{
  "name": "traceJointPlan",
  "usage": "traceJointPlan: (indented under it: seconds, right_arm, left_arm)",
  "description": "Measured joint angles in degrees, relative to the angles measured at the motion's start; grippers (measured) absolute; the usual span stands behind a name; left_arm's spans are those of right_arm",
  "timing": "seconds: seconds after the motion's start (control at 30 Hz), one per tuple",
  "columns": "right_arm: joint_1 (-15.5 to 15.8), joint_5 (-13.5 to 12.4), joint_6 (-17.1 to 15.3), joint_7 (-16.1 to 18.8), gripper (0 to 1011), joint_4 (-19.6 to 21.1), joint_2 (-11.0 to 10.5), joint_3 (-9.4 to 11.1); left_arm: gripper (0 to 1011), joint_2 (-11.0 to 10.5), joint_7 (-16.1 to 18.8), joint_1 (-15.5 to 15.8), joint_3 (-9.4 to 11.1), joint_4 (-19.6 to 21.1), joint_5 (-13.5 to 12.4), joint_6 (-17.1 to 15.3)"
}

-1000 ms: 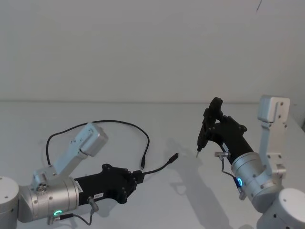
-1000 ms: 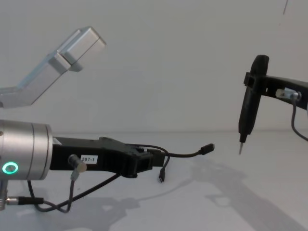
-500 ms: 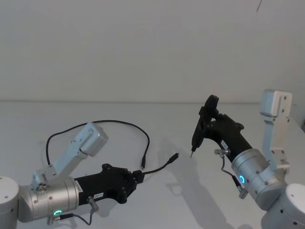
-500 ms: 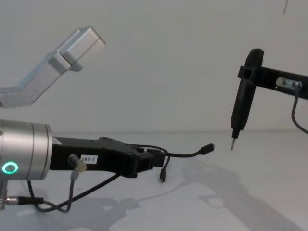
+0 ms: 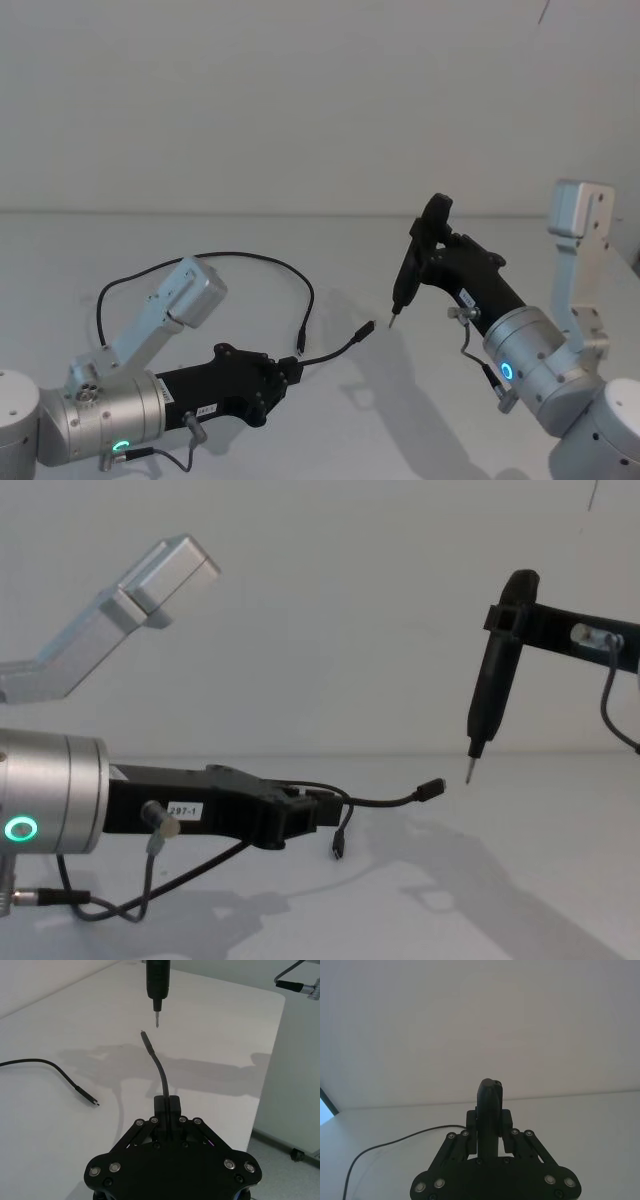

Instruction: Pick up the data cable with the one hand.

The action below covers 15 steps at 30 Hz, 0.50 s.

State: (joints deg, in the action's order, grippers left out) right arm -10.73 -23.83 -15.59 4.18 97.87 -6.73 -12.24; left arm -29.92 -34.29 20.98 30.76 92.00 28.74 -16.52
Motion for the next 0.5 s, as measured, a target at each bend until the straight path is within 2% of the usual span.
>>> traceJointPlan:
  seconds: [0.5]
  right_arm:
    - [-0.5, -1.1, 0.5, 0.6, 279, -0.7, 0.1, -0.9]
  left_arm:
    - [41, 0.0, 0.0, 0.0, 0.0, 0.0, 0.0, 0.0]
